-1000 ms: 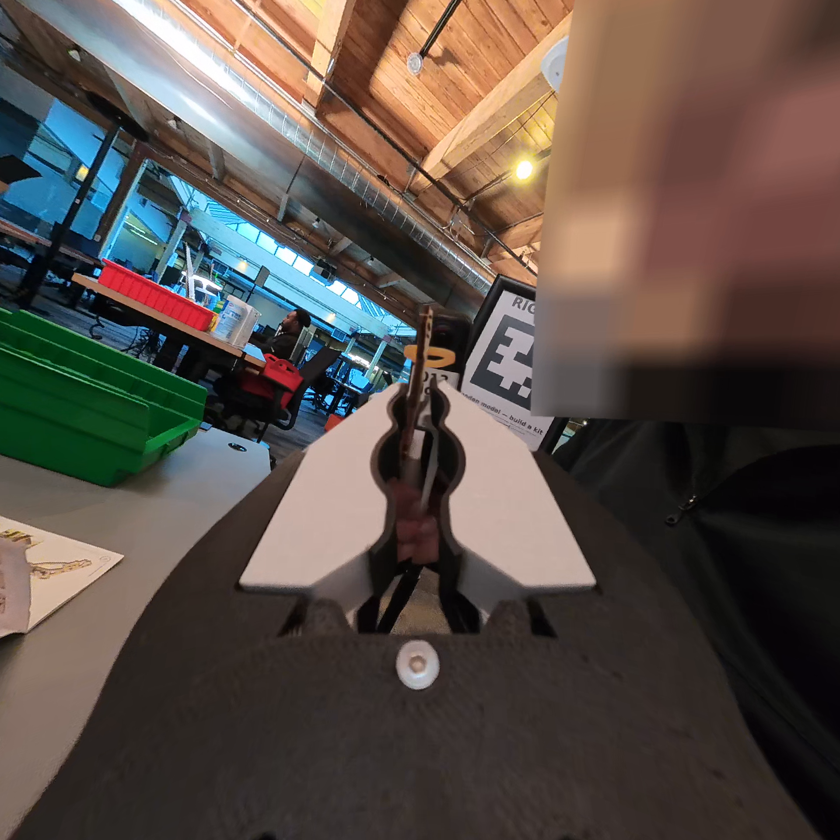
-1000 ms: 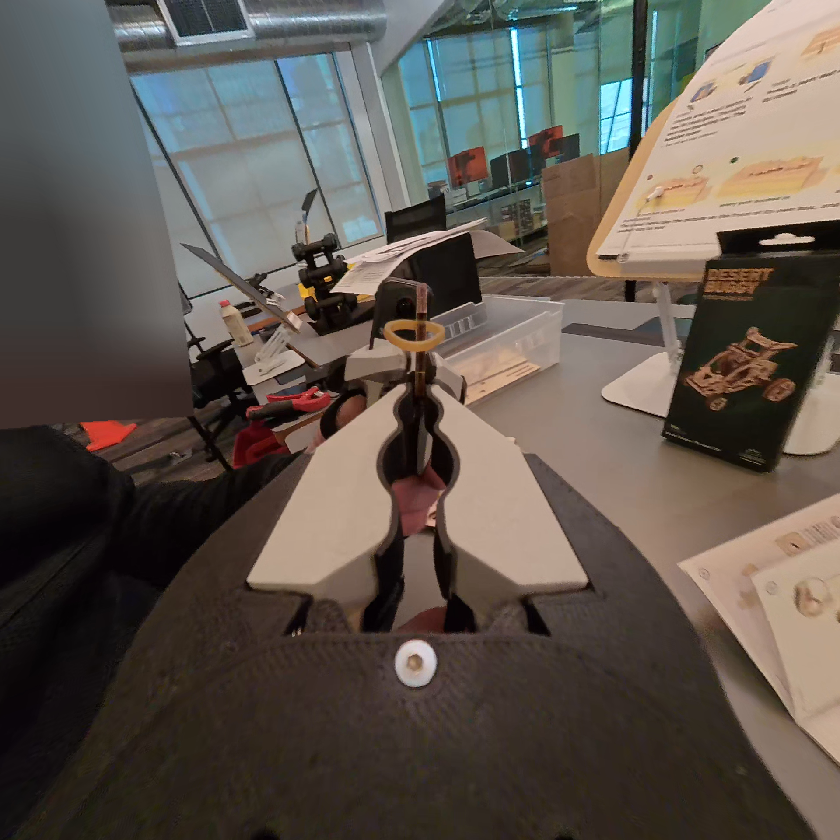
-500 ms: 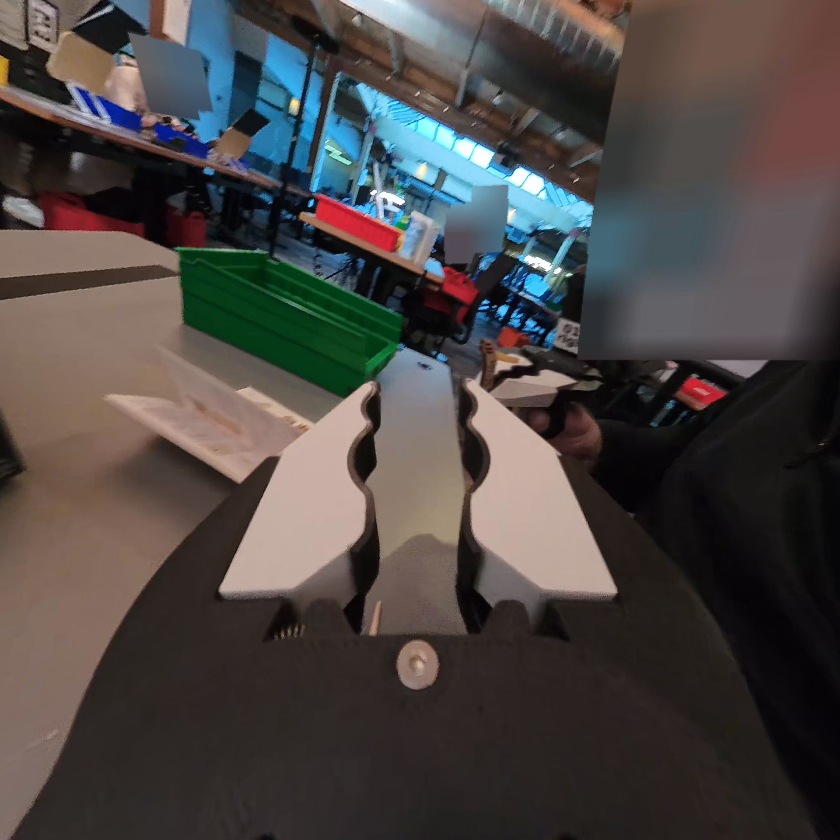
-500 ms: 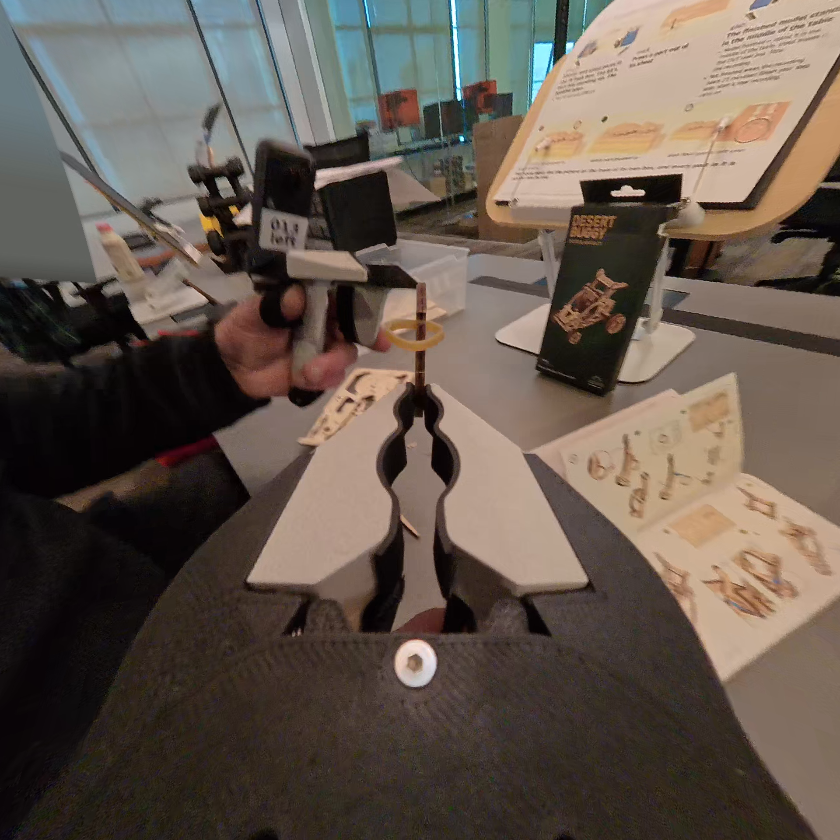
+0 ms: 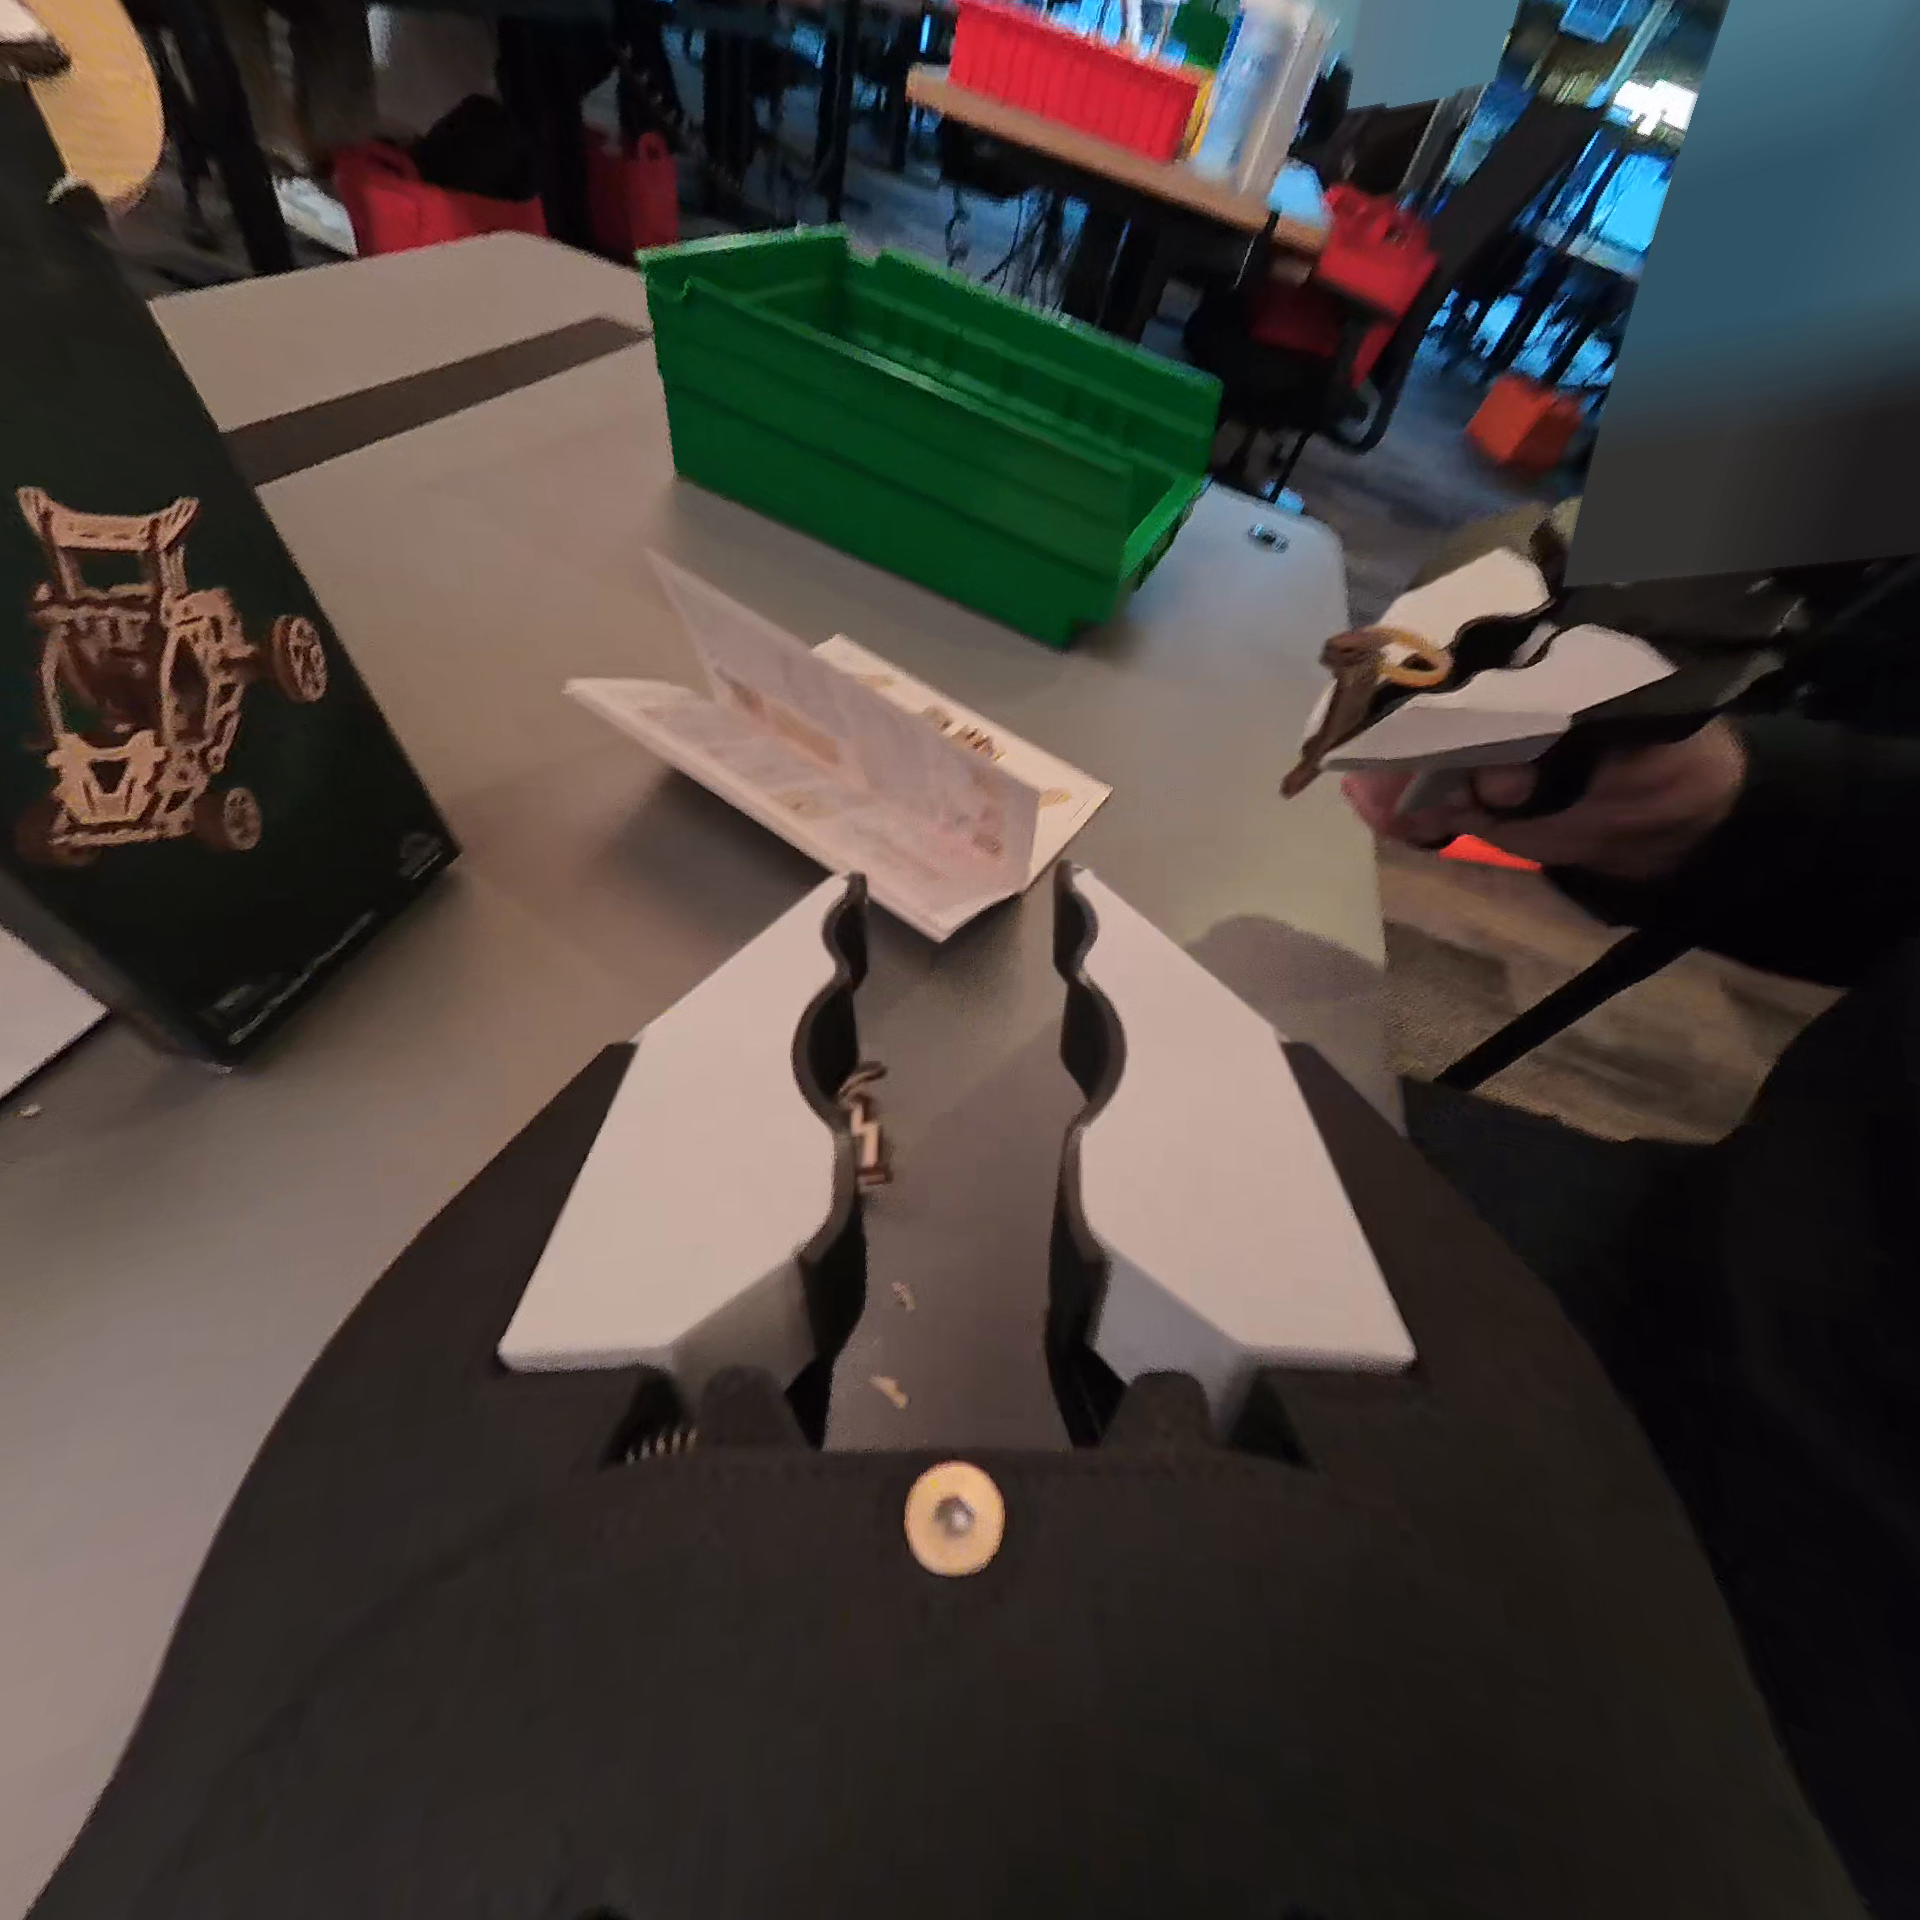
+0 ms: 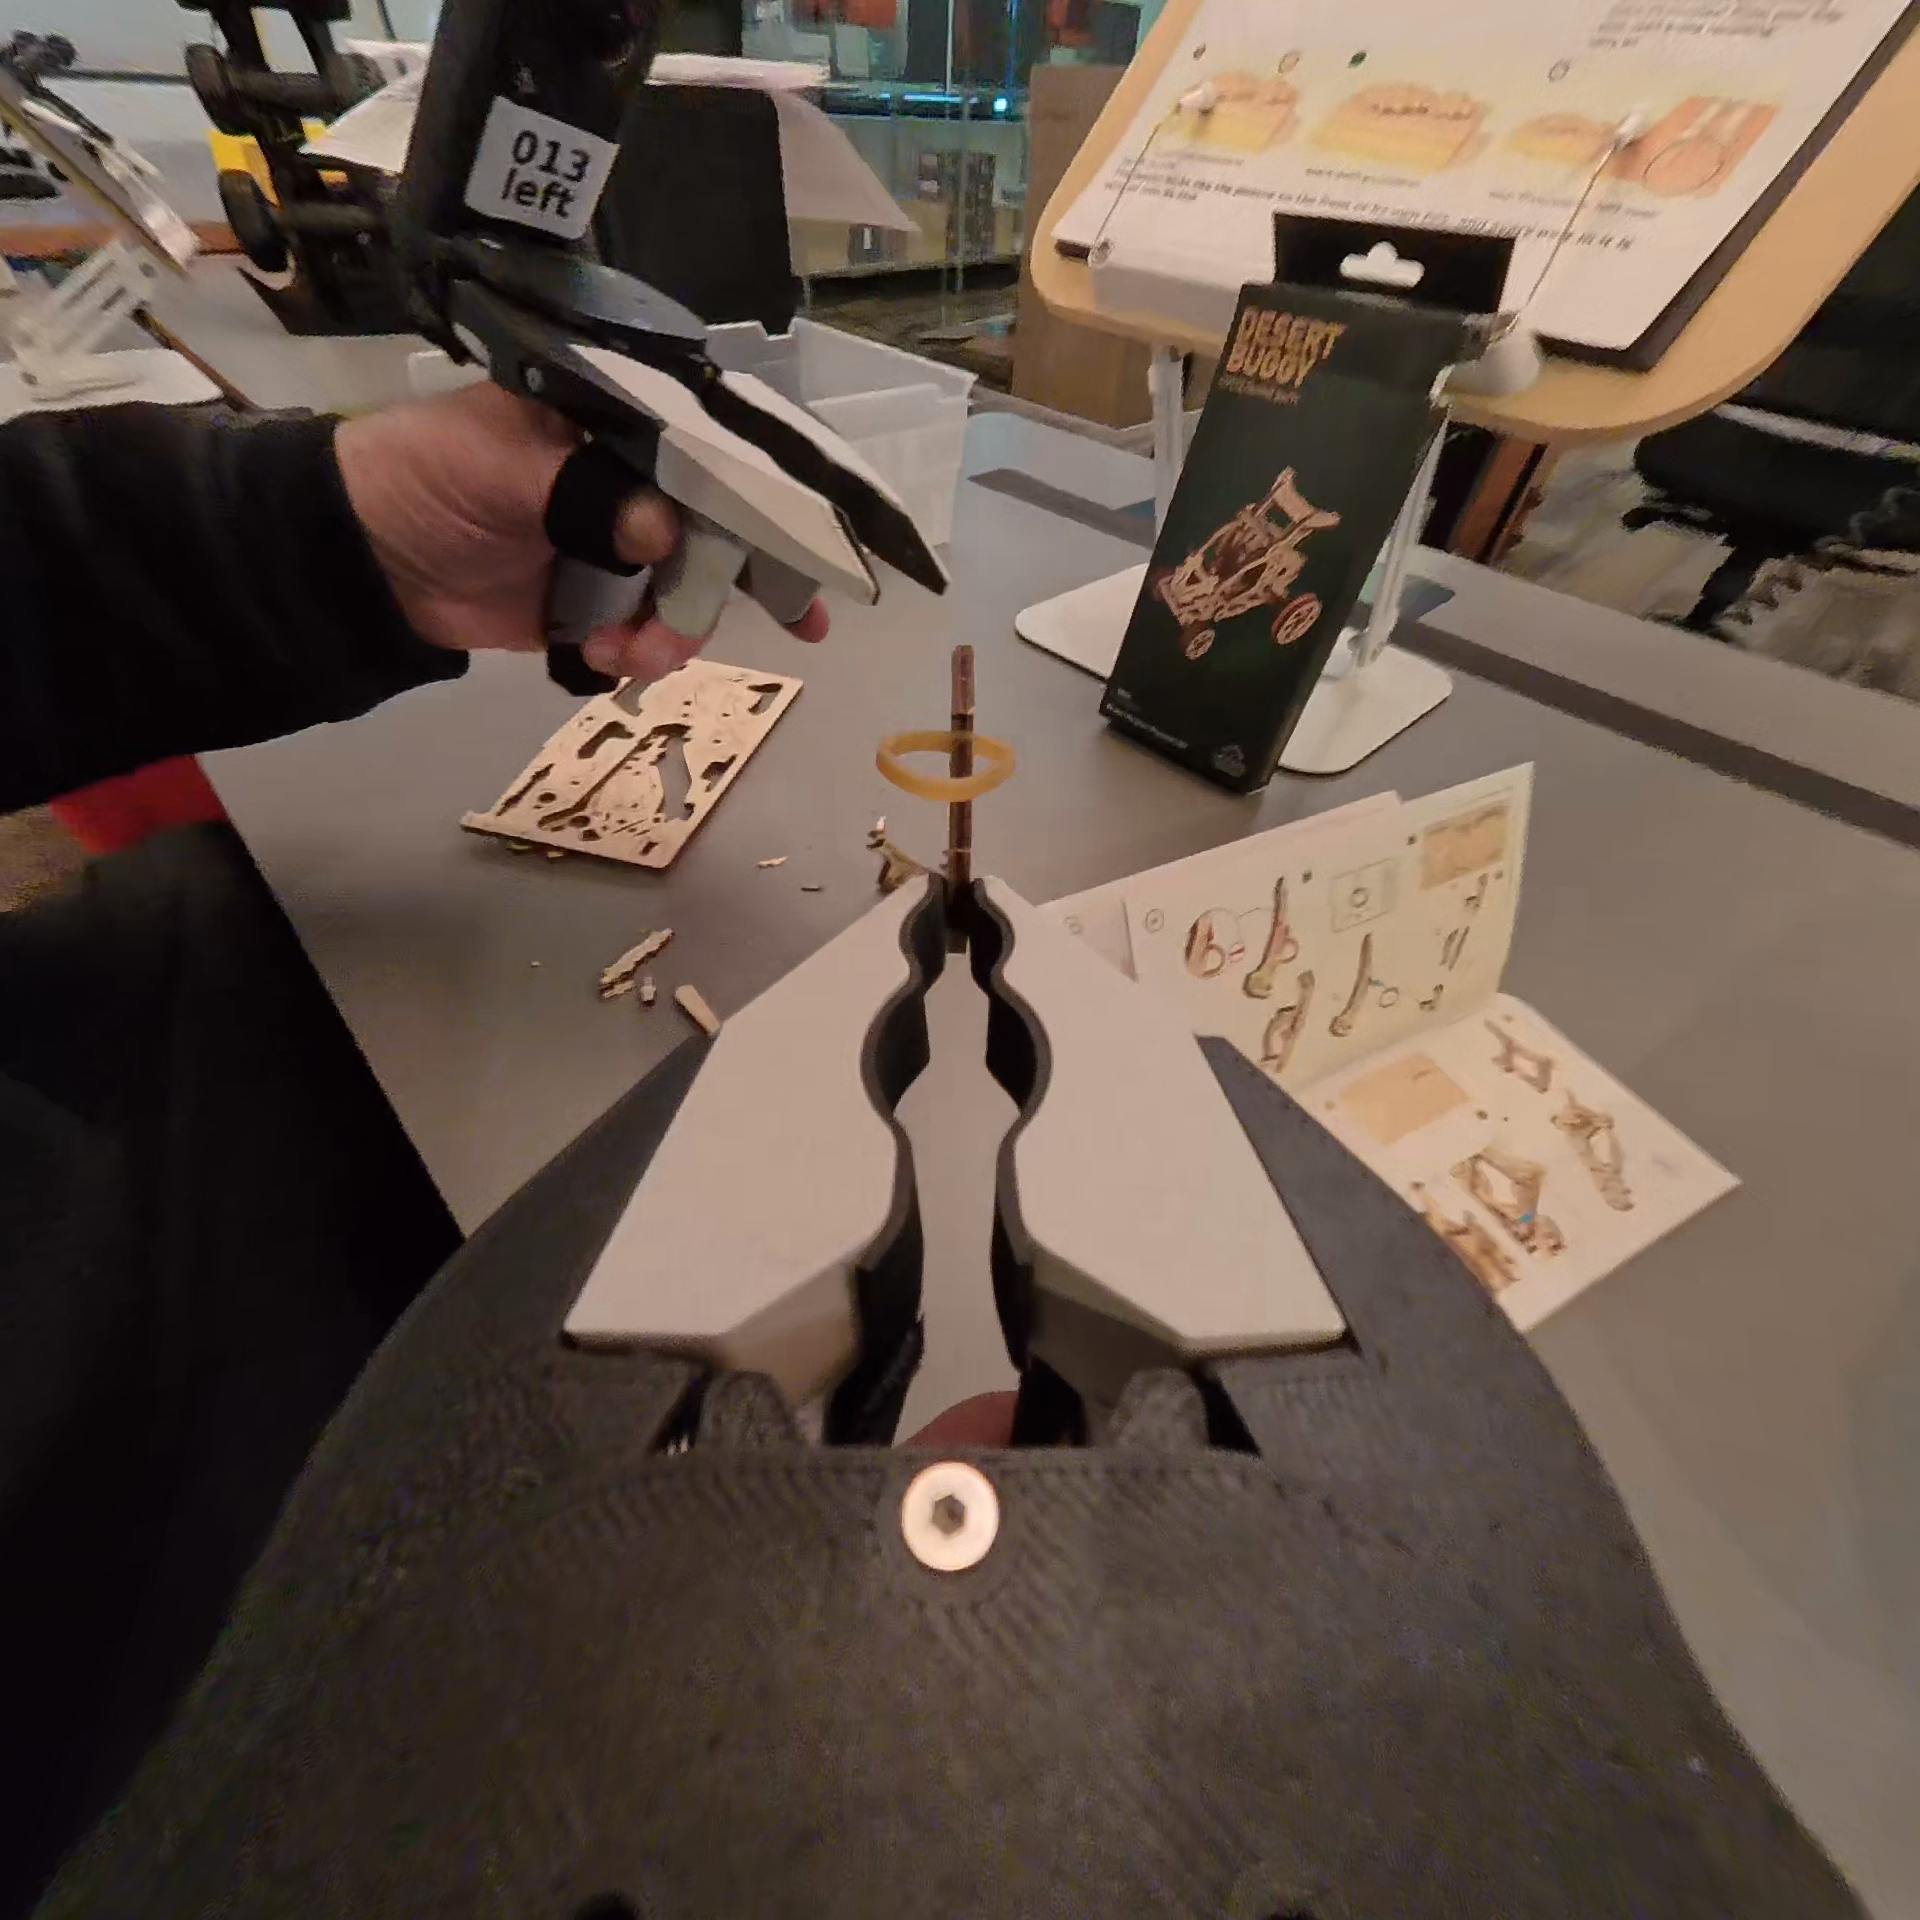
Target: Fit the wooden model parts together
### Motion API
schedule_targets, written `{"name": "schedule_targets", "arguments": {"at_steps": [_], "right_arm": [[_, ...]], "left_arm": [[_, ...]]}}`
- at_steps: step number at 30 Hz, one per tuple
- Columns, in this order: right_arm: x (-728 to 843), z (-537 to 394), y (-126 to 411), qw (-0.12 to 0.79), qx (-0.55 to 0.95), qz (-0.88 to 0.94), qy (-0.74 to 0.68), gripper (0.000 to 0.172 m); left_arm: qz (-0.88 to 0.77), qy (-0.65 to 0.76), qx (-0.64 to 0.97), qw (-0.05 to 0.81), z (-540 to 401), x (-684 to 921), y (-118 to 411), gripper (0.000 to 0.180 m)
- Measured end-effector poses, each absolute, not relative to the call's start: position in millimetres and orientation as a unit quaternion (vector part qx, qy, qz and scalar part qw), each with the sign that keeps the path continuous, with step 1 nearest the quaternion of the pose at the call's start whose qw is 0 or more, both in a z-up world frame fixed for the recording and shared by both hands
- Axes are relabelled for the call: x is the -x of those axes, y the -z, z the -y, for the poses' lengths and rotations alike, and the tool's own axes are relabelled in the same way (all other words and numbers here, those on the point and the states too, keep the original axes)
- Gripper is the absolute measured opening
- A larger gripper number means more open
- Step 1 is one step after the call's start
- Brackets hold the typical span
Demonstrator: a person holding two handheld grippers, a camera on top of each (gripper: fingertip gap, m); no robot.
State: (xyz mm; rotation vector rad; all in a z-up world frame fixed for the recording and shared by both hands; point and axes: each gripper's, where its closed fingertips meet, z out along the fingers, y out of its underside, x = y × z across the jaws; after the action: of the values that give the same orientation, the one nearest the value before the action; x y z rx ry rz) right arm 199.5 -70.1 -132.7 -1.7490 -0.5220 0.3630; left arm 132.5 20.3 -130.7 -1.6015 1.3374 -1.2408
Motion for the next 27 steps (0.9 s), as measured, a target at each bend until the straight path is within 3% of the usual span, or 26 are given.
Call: {"name": "schedule_targets", "arguments": {"at_steps": [17,27], "right_arm": [[-203.5,72.2,165.2,0.578,0.751,0.136,-0.29,0.001],[-201.8,69.3,169.5,0.525,0.749,0.081,-0.396,0.001]], "left_arm": [[-0.586,0.342,0.665,0.312,-47.5,-115.4,195.1,0.052],[-0.601,0.325,0.658,0.317,-41.0,-113.1,192.1,0.054]]}}
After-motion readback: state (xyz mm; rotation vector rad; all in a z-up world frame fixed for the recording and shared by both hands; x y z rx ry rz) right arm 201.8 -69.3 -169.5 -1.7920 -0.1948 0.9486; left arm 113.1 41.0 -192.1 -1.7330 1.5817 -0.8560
